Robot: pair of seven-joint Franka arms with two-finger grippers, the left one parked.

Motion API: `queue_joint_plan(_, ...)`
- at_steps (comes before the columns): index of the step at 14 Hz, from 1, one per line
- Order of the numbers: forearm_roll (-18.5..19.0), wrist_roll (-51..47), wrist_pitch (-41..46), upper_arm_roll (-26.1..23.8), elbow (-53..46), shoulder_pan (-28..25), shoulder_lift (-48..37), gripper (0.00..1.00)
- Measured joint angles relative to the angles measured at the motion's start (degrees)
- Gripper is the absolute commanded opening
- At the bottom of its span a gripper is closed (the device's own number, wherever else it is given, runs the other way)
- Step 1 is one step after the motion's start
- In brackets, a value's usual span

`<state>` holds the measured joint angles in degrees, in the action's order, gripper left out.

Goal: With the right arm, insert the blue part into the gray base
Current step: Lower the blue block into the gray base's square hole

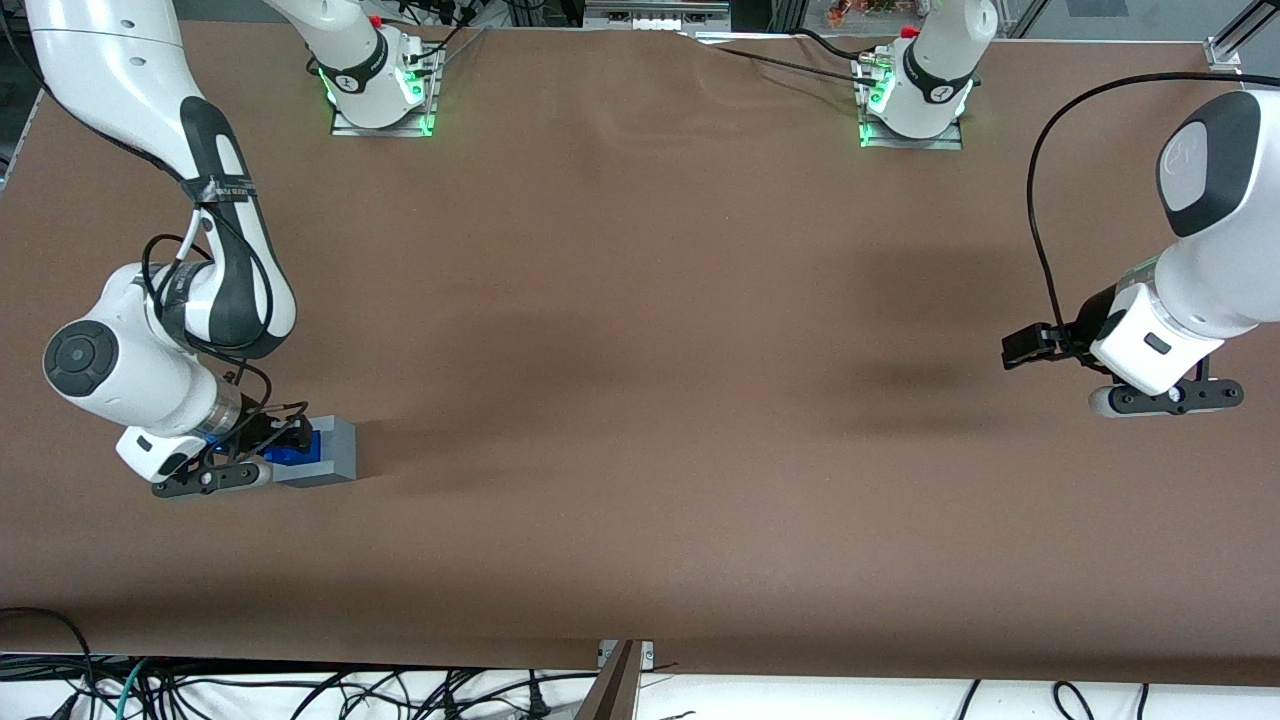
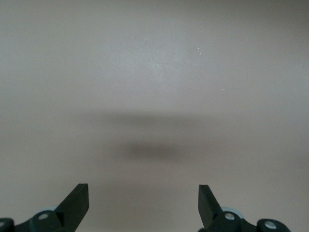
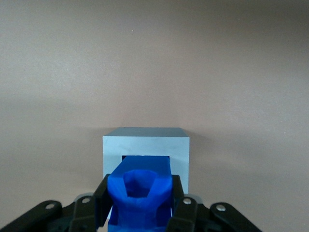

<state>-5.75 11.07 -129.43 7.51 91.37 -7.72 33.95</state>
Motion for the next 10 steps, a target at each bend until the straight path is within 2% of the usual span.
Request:
queue_joint_plan(3, -1.51, -1.78, 0.02, 0.02, 0.00, 0.42, 0.06, 0.20)
queue_joint_plan(4, -1.71, -2.42, 0.03, 0.02, 0.00, 0.49, 0.06, 0.28)
queue_joint_plan(5, -1.76, -2.90, -0.01, 0.02, 0.00, 0.51, 0.07, 0.50)
queue_joint_plan(6, -1.76, -3.26, -0.03, 0.02, -0.01, 0.50, 0.07, 0.94)
queue_joint_plan(7, -1.76, -3.49, -0.06, 0.02, -0.02, 0.49, 0.08, 1.00)
queue_joint_plan(10, -1.76, -4.65, -0.11, 0.02, -0.41, 0.26, 0.09, 1.00)
